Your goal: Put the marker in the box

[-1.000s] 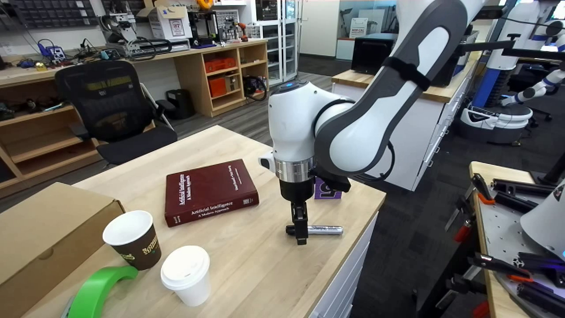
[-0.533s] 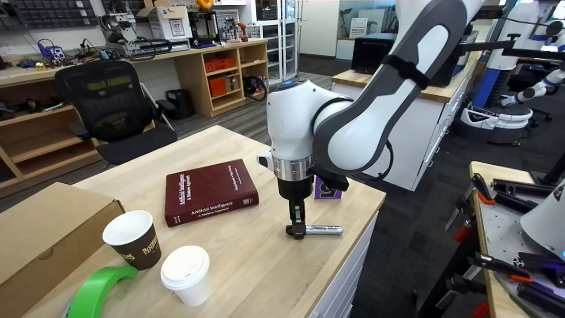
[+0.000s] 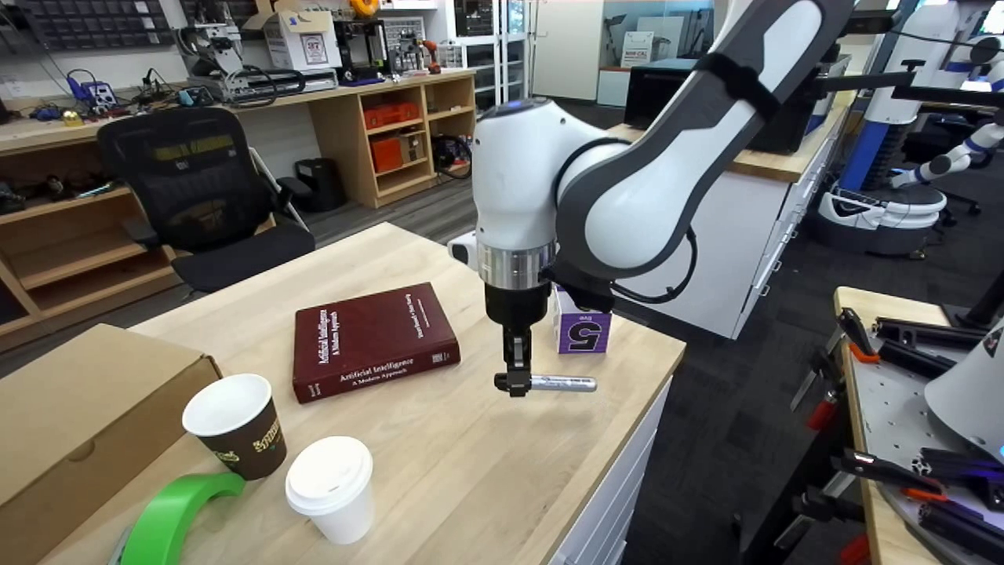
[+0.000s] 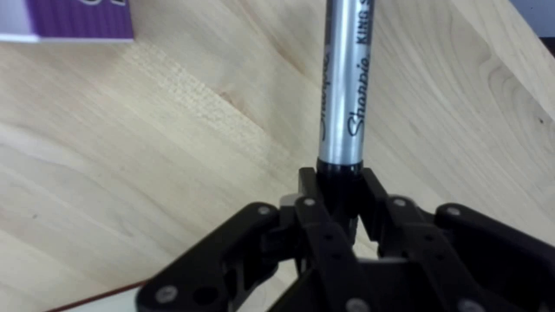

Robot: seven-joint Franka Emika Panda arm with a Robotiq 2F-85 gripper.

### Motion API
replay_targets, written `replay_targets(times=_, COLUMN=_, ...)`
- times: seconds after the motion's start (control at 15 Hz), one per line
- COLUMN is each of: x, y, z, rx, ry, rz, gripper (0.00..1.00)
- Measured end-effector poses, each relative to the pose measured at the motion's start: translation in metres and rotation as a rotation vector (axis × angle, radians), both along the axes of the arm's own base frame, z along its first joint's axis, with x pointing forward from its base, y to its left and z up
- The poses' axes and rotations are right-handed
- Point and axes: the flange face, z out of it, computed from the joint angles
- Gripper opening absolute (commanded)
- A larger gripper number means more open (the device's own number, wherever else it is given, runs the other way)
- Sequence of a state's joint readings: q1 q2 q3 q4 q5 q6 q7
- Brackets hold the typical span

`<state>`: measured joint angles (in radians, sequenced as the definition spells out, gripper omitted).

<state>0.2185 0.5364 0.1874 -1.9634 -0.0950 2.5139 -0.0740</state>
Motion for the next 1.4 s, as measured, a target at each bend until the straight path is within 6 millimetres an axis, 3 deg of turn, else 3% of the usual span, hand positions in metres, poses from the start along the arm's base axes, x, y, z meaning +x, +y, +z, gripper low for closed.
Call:
replay_targets(times=0.27, x=0.012, y=-0.013, z=0.063, rx=-0.003, ry=-0.115, rz=-0.042, gripper=0.06)
replay_targets(times=0.47, x=0.014, y=-0.03, z=0.094, rx=-0.008, ry=-0.187, rz=-0.084, gripper=0.06)
replay_targets(times=0.87, x=0.009, y=-0.068, z=0.115, rx=0.006, ry=-0.323, rz=-0.206, gripper=0.06)
replay_targets(times=1.4, x=-0.01, y=-0.121, z=0.126, rx=0.004, ry=-0.515, rz=-0.329, gripper=0.06)
